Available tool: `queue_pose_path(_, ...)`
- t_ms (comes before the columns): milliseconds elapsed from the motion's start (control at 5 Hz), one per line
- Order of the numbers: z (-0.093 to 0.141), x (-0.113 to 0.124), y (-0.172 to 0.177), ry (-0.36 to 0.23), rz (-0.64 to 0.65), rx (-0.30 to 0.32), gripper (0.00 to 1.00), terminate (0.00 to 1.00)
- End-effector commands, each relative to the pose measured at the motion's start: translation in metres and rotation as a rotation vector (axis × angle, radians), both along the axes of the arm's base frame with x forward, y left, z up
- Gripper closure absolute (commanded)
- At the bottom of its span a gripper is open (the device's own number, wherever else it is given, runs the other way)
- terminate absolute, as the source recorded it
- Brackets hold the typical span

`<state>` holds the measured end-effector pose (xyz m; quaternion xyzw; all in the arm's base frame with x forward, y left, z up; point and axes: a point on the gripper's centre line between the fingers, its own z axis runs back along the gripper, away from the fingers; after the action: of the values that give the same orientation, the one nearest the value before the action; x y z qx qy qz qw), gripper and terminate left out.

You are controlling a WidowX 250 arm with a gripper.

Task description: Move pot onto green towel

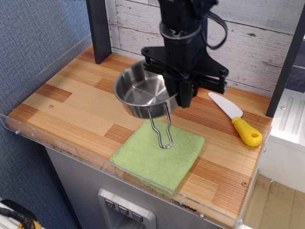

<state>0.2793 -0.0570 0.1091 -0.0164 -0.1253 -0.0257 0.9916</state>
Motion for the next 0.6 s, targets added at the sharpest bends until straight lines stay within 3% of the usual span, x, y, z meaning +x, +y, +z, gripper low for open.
queue_pose_path(0, -0.021, -0.008, -0.026, -0.020, -0.069, 0.009, 1.00, 0.00)
queue_pose_path(400, -0.055, -0.017, -0.017, 0.020, -0.069, 0.066, 1.00, 0.00)
